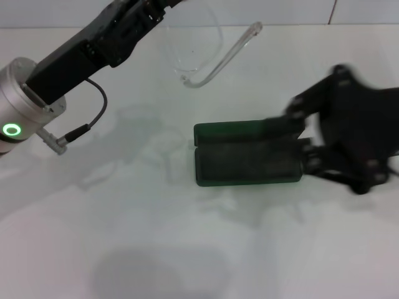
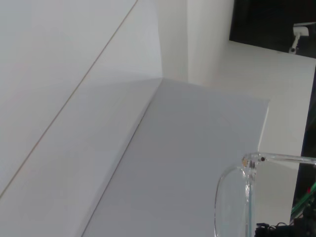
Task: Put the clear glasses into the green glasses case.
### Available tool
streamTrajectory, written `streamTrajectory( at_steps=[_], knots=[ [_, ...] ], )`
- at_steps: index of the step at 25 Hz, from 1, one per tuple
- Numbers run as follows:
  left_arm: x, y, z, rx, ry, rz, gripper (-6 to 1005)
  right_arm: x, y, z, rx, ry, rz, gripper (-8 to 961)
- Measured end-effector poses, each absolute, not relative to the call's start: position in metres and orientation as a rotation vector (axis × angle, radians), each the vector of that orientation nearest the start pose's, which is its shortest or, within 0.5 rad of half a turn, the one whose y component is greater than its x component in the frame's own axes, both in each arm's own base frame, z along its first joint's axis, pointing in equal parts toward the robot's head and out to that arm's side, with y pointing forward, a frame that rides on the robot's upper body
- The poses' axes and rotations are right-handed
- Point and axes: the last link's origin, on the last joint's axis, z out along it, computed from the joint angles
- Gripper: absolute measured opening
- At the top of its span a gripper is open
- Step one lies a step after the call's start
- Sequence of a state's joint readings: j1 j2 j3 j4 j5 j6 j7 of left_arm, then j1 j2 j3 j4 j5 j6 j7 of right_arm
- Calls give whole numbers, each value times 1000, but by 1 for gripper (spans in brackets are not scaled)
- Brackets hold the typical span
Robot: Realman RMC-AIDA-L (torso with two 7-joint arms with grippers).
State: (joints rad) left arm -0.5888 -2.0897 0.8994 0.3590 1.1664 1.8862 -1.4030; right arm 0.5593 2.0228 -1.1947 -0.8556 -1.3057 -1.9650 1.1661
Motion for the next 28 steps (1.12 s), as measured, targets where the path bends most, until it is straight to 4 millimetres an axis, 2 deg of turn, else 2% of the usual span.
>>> streamTrajectory(
  at_steps=[4,8,14,20,28],
  knots=[
    [-180,316,18,-2382,-572,-1890,123,125,295,16,-2934,-486,1388,124],
    [-181,315,16,-2374,-561,-1883,123,115,296,8,-2958,-535,1387,92],
    [-184,313,15,-2377,-568,-1875,123,107,299,8,-2900,-595,1419,11],
    [-185,311,13,-2376,-583,-1873,123,105,304,13,-2787,-616,1472,16],
    [-184,308,7,-2422,-564,-1851,123,103,312,12,-2740,-612,1433,16]
  ],
)
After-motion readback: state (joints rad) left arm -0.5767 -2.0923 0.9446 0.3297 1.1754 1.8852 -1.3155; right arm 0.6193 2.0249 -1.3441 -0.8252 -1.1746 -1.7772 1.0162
